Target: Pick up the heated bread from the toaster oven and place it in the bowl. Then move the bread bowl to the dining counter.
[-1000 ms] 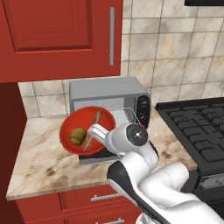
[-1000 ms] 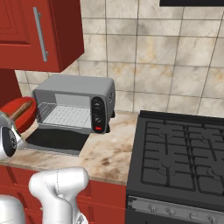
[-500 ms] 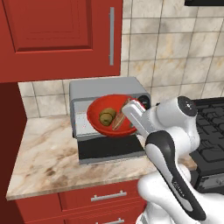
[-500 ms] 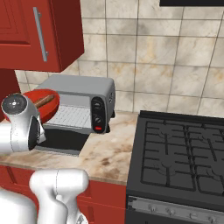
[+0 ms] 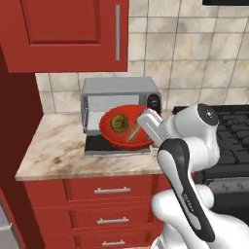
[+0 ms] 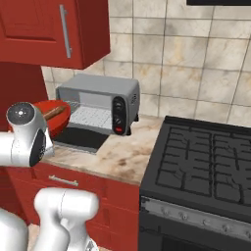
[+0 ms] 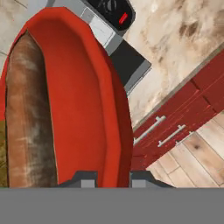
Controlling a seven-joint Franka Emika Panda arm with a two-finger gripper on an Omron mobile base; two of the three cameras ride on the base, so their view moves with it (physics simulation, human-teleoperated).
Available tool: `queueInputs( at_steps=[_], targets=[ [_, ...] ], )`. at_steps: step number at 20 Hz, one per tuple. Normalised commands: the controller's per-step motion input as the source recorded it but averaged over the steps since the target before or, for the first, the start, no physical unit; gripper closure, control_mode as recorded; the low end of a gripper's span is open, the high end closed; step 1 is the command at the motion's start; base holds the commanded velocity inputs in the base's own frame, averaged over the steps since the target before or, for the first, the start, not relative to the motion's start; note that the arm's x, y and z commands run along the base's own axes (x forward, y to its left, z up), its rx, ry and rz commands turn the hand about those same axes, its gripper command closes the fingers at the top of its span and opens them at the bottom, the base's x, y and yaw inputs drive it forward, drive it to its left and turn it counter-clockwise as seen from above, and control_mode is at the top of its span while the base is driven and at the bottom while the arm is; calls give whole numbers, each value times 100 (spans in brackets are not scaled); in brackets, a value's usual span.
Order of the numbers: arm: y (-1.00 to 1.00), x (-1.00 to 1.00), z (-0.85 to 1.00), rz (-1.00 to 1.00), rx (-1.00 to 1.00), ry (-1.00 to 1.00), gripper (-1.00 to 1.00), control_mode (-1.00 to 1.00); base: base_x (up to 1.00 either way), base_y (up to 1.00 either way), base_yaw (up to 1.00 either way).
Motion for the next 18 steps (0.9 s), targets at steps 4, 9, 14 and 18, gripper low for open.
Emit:
queueInputs(
  at_steps=[4, 9, 14, 18],
  targets=[
    [0, 0, 0, 0, 0, 0, 100, 100, -89, -46, 84],
    [0, 0, 0, 0, 0, 0, 100, 100, -24, -2, 100],
    [0, 0, 0, 0, 0, 0, 100, 100, -6, 0, 100],
    [0, 0, 0, 0, 0, 0, 100, 100, -5, 0, 100]
  ],
)
